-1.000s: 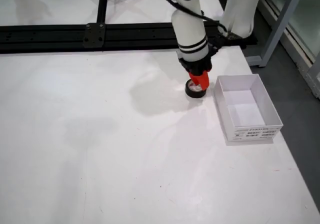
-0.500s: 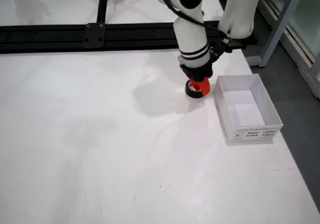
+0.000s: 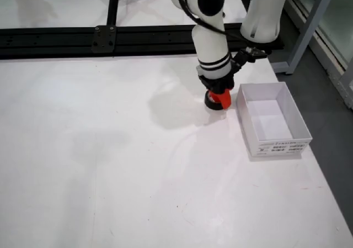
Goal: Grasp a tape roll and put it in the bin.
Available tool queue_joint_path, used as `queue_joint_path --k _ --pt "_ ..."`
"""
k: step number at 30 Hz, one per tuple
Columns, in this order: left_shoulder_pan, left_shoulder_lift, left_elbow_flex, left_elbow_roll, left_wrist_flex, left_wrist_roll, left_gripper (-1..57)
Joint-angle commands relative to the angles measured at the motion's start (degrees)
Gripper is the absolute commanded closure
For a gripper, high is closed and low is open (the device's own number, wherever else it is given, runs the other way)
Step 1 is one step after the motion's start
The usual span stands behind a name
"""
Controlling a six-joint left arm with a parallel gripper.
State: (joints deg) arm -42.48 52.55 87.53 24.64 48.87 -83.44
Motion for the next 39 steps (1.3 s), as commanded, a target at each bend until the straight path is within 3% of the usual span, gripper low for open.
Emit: queue_joint_path --k 1,4,12,23,39 --pt "-0.4 1.2 0.0 0.0 -2.1 -0.3 45.6" --pt "-0.7 1.2 0.0 0.0 -2.4 -0.3 46.9" --pt "-1.0 1.2 0.0 -0.5 -2.7 -0.3 57.0" --pt "-2.2 0.5 -0.2 -2.7 -2.5 -0.3 57.0" --pt "-3.0 -8.0 -0.2 -2.5 3.9 -0.1 57.0"
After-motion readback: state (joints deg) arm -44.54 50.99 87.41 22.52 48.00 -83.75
